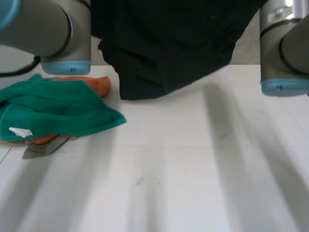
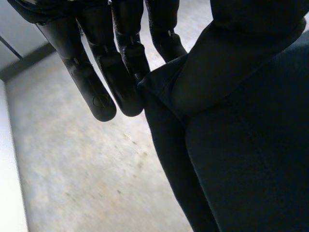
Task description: Fold the laundry.
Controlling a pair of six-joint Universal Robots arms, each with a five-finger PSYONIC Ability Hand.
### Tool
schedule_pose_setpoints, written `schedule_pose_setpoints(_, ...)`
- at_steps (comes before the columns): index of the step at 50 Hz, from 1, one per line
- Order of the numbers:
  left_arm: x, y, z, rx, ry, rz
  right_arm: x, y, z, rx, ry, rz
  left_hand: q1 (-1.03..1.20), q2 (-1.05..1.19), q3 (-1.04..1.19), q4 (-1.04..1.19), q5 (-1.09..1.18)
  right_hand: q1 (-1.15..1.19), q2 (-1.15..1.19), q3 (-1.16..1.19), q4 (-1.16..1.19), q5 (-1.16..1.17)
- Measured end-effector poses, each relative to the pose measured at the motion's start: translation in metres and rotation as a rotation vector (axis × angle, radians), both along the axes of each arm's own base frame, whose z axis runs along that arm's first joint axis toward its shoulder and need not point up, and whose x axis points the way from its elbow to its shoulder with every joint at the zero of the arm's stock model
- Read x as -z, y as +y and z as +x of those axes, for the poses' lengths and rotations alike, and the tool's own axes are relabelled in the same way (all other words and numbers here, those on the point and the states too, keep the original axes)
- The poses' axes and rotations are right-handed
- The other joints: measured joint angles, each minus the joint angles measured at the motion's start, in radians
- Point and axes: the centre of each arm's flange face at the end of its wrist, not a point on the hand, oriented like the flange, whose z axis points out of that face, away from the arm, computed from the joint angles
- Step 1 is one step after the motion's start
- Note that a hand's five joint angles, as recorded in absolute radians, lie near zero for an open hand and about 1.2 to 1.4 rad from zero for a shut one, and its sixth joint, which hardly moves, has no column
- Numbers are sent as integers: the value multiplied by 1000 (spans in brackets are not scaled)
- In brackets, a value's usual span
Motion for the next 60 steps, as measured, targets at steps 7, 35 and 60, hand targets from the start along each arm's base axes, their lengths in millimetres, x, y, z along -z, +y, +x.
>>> schedule_pose_setpoints(7, 55, 0, 1, 3, -96, 153, 49, 6, 4, -22, 76, 166, 0, 0, 1, 3, 0, 0, 0, 0, 0, 0)
schedule_pose_setpoints(35, 218, 212, 88, 217, -740, 1003, 184, 148, -71, -30, 702, 1106, -1, 0, 3, 3, 4, 0, 0, 0, 0, 0)
schedule_pose_setpoints(60, 221, 131, 27, 257, -680, 842, 203, 101, -66, 17, 601, 979, 0, 1, 3, 3, 8, 0, 0, 0, 0, 0)
